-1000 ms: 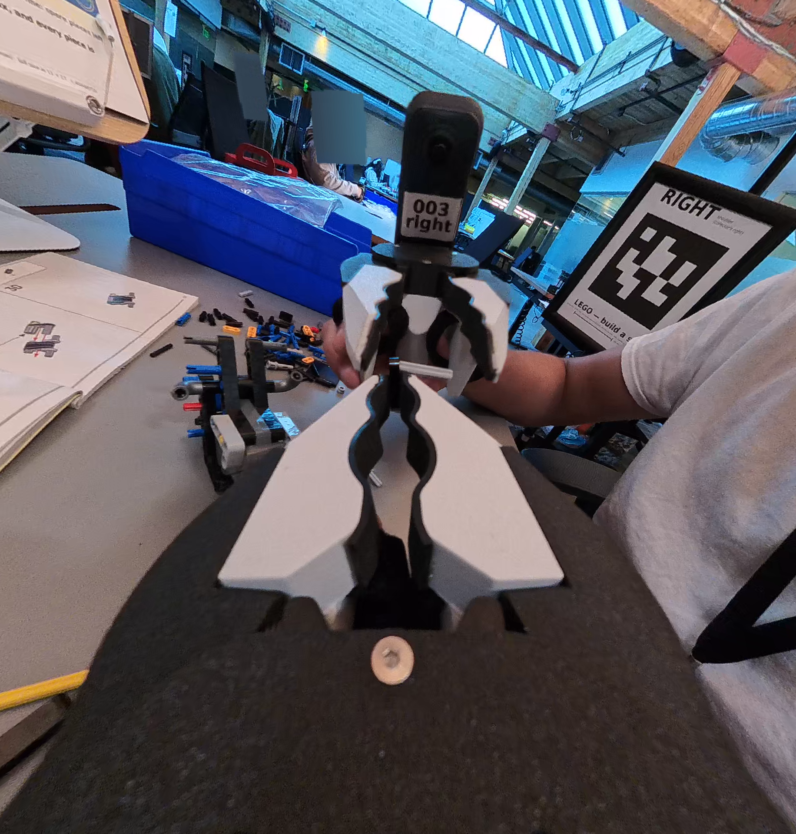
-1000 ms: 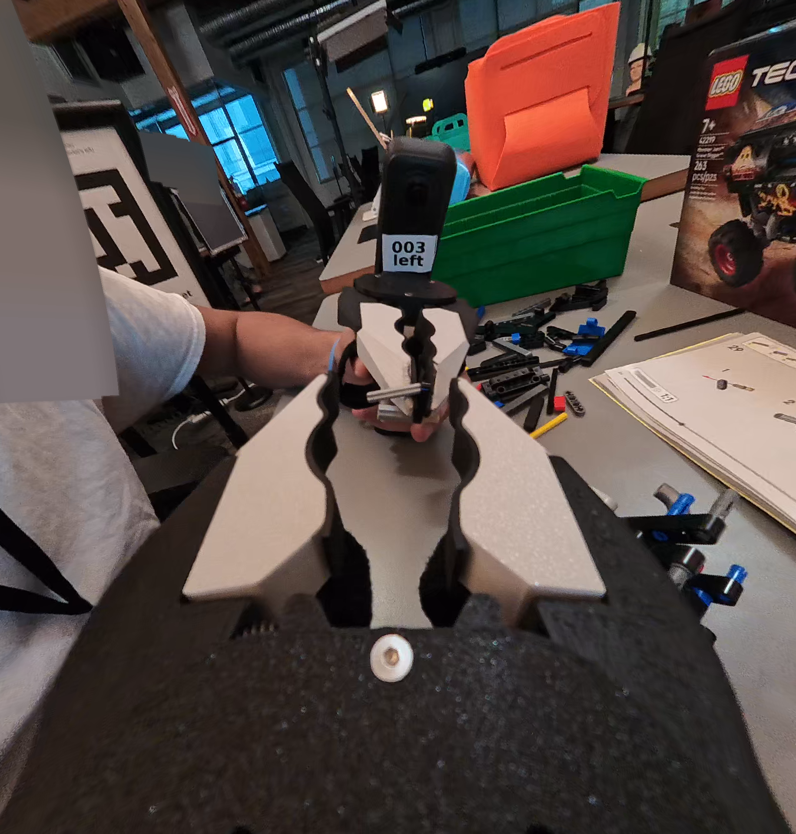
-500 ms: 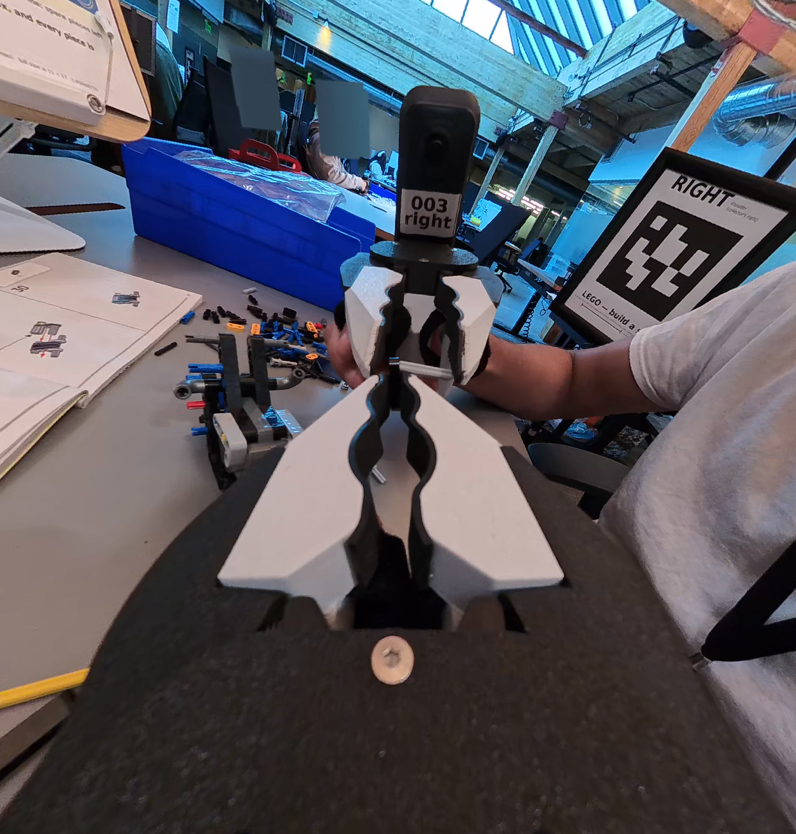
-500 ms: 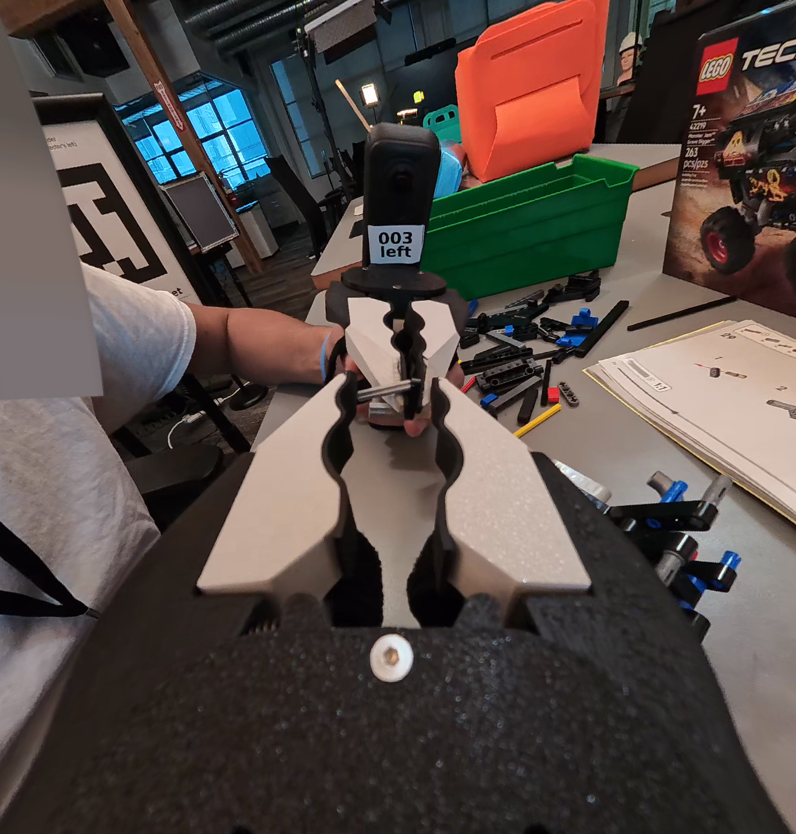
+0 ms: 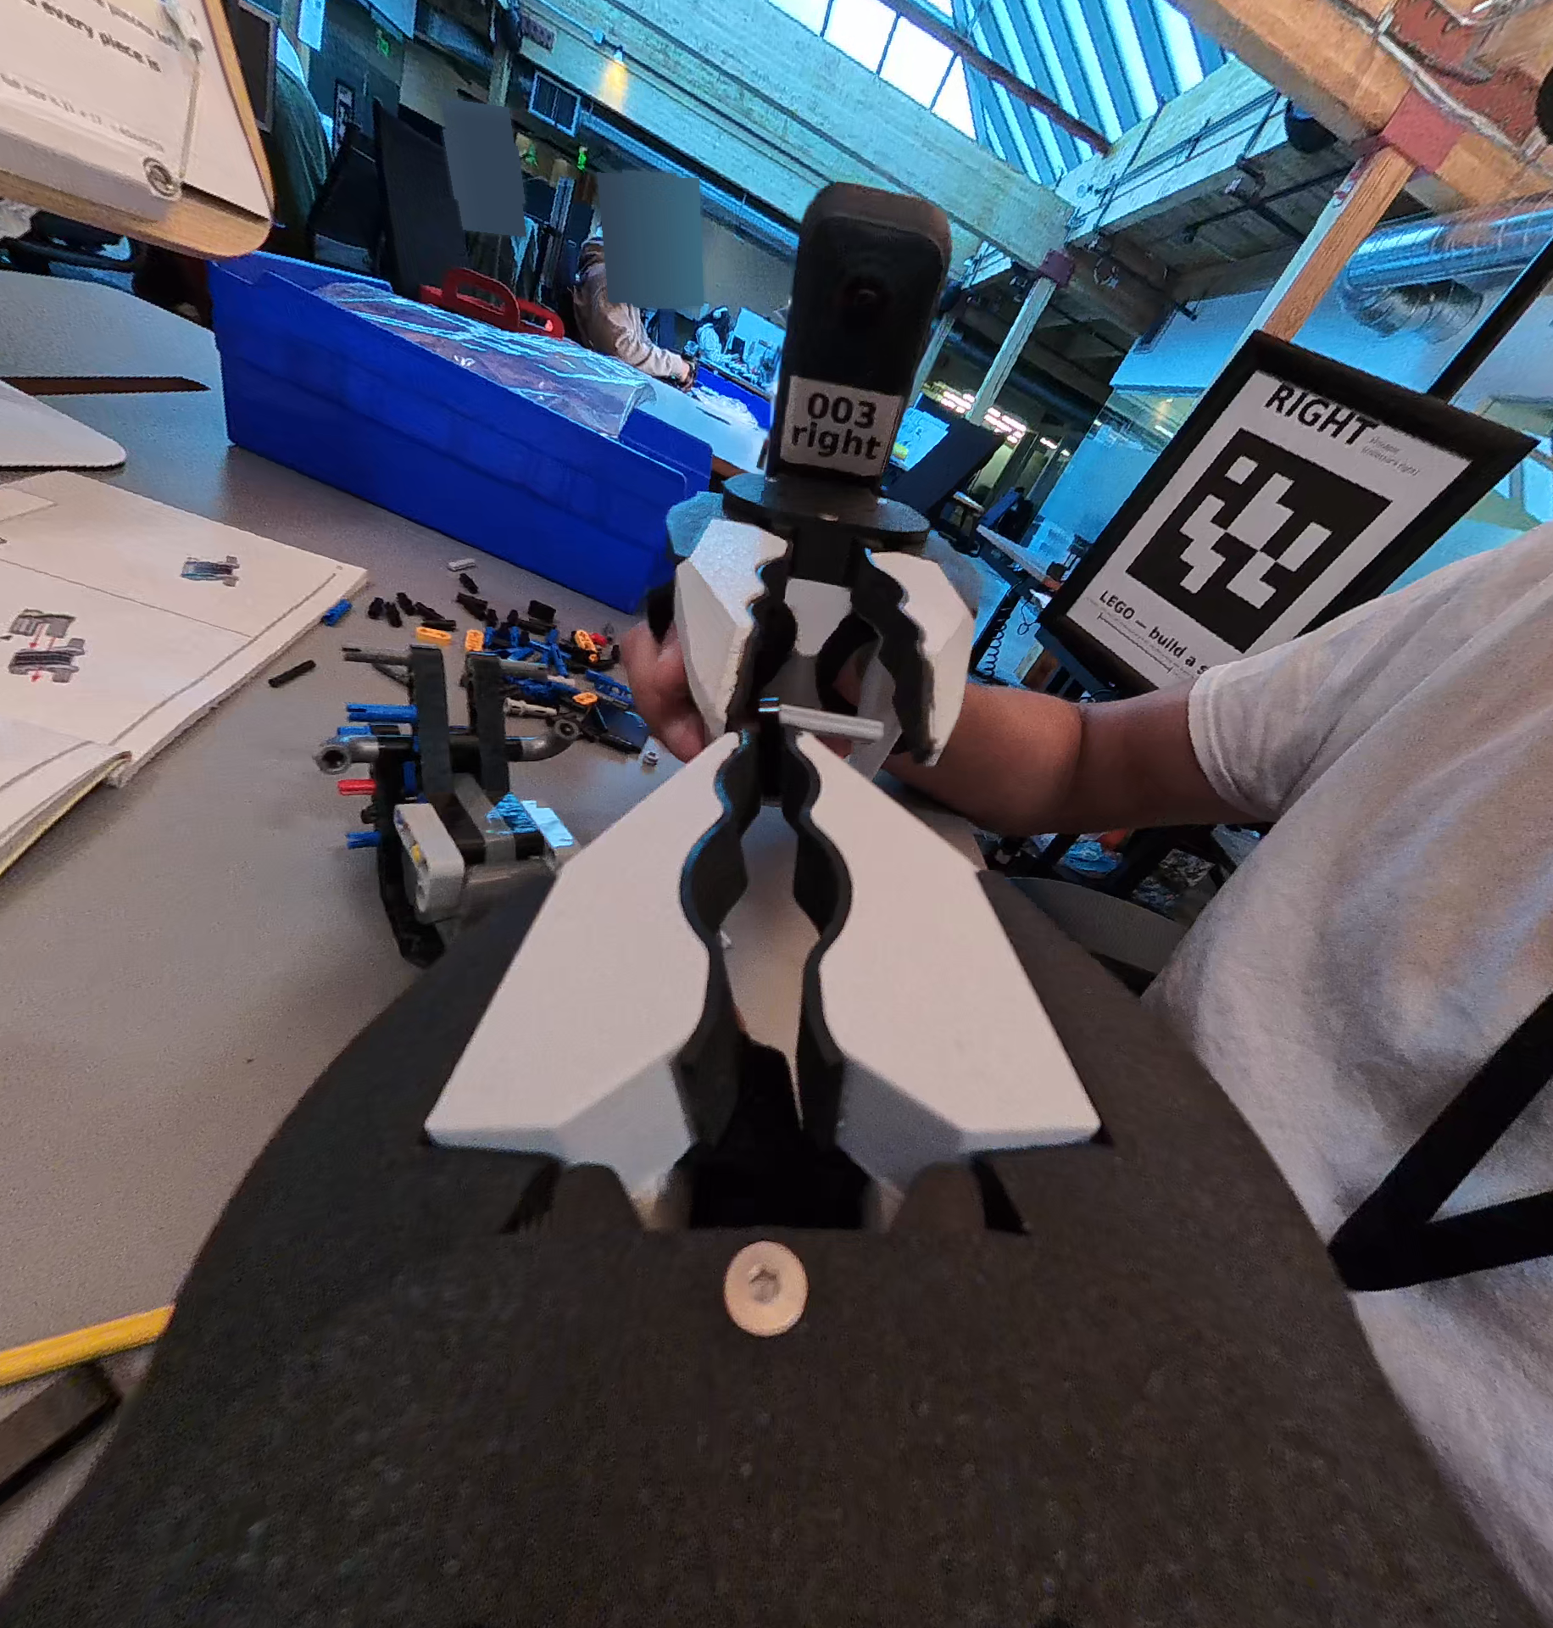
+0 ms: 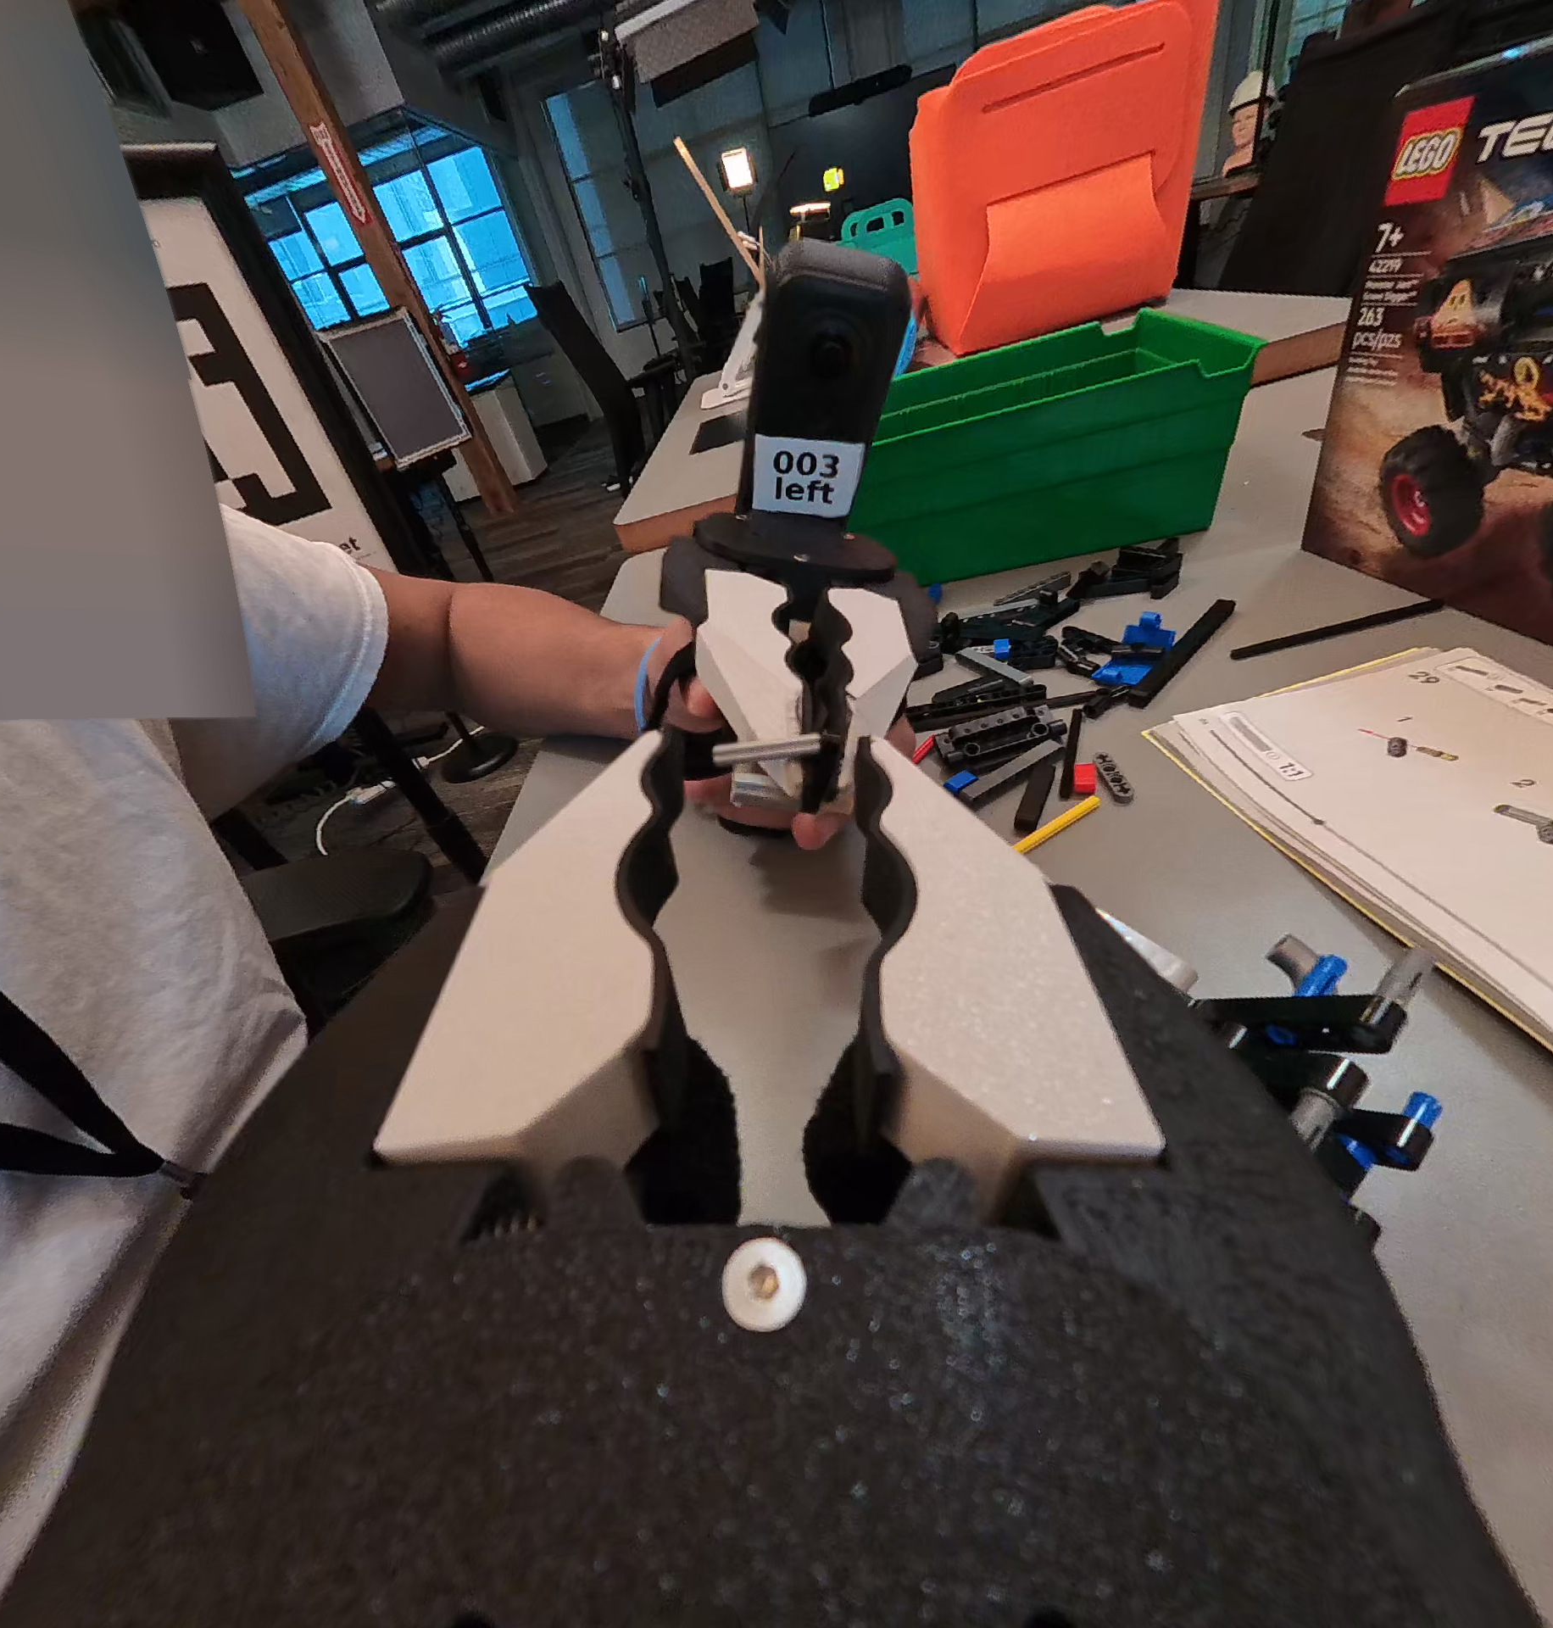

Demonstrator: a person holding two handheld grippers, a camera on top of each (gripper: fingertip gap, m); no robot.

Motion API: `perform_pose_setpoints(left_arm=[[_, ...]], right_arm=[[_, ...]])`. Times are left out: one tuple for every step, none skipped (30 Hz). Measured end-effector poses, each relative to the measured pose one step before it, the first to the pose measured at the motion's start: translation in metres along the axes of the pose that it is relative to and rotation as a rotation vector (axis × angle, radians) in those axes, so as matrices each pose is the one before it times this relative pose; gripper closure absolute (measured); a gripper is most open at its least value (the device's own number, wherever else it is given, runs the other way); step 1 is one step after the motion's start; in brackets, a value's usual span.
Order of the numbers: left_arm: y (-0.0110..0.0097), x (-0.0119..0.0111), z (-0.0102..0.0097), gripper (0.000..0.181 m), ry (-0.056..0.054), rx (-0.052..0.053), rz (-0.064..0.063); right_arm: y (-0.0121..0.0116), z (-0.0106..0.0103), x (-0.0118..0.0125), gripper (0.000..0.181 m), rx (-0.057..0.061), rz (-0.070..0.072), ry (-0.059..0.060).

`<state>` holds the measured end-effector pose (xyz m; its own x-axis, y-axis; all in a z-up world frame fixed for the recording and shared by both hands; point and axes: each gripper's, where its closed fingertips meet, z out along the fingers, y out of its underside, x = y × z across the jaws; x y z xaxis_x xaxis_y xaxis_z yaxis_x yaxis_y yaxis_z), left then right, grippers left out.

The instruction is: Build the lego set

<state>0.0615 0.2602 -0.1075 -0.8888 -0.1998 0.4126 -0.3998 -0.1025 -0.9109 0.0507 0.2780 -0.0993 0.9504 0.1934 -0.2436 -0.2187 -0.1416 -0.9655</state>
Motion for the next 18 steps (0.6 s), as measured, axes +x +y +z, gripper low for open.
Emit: perform_pose_setpoints(left_arm=[[0.00020, -0.00017, 0.00009, 0.180, 0.0014, -0.0003, -0.0036], [0.00070, 0.00005, 0.00015, 0.180, -0.0008, -0.0032, 0.0055], [-0.00012, 0.00096, 0.00001, 0.180, 0.0055, 0.0002, -0.0022], [-0.00045, 0.00047, 0.00008, 0.180, 0.0034, 0.0016, -0.0034], [0.00029, -0.00008, 0.00008, 0.180, -0.0030, -0.0026, 0.0062], [0.00073, 0.00003, 0.00020, 0.180, -0.0039, -0.0039, 0.0083], [-0.00007, -0.00015, 0.00008, 0.180, -0.0023, 0.0007, 0.0023], [-0.00009, -0.00008, -0.00001, 0.180, -0.0003, 0.0010, -0.0015], [0.00031, -0.00029, 0.00004, 0.180, -0.0003, -0.0017, -0.0012], [0.00006, -0.00042, -0.00009, 0.179, -0.0039, 0.0000, 0.0038], [-0.00004, -0.00037, -0.00001, 0.180, -0.0080, 0.0007, 0.0127], [0.00044, -0.00027, 0.00006, 0.179, -0.0104, -0.0044, 0.0187], [0.00007, -0.00058, 0.00007, 0.179, -0.0139, -0.0024, 0.0222], [-0.00016, -0.00010, 0.00010, 0.179, -0.0095, -0.0002, 0.0170], [0.00010, 0.00007, 0.00016, 0.180, -0.0080, -0.0014, 0.0142], [-0.00027, -0.00041, -0.00002, 0.180, -0.0107, 0.0013, 0.0172], [0.00014, 0.00006, 0.00028, 0.180, -0.0086, -0.0023, 0.0175], [0.00055, 0.00001, 0.00008, 0.180, -0.0068, -0.0048, 0.0167]], right_arm=[[0.00013, -0.00005, 0.00041, 0.144, -0.0021, -0.0050, 0.0050], [0.00072, 0.00024, 0.00047, 0.145, -0.0045, -0.0023, 0.0034], [-0.00023, -0.00012, -0.00008, 0.147, 0.0017, -0.0019, 0.0011], [-0.00049, -0.00036, 0.00029, 0.148, 0.0034, -0.0012, 0.0024], [0.00029, -0.00006, 0.00076, 0.149, -0.0018, 0.0001, 0.0038], [0.00042, -0.00013, 0.00009, 0.150, -0.0018, -0.0001, -0.0004], [-0.00006, -0.00001, 0.00010, 0.150, 0.0016, 0.0018, 0.0000], [0.00007, -0.00007, 0.00015, 0.150, 0.0003, 0.0002, 0.0011], [0.00027, -0.00005, 0.00033, 0.150, -0.0021, -0.0004, 0.0020], [-0.00008, 0.00013, 0.00038, 0.151, 0.0009, 0.0022, 0.0022], [-0.00028, 0.00007, 0.00011, 0.151, 0.0034, 0.0056, -0.0002], [-0.00010, 0.00006, 0.00006, 0.151, 0.0018, 0.0090, -0.0027], [-0.00010, -0.00013, 0.00023, 0.151, 0.0019, 0.0081, -0.0017], [-0.00045, -0.00017, -0.00023, 0.151, 0.0041, 0.0075, -0.0042], [-0.00017, -0.00011, -0.00019, 0.151, 0.0011, 0.0051, -0.0023], [-0.00028, -0.00020, 0.00007, 0.151, 0.0019, 0.0016, 0.0003], [-0.00002, -0.00009, -0.00034, 0.151, -0.0006, -0.0019, -0.0008], [0.00036, -0.00015, -0.00026, 0.151, -0.0034, 0.0007, -0.0014]])
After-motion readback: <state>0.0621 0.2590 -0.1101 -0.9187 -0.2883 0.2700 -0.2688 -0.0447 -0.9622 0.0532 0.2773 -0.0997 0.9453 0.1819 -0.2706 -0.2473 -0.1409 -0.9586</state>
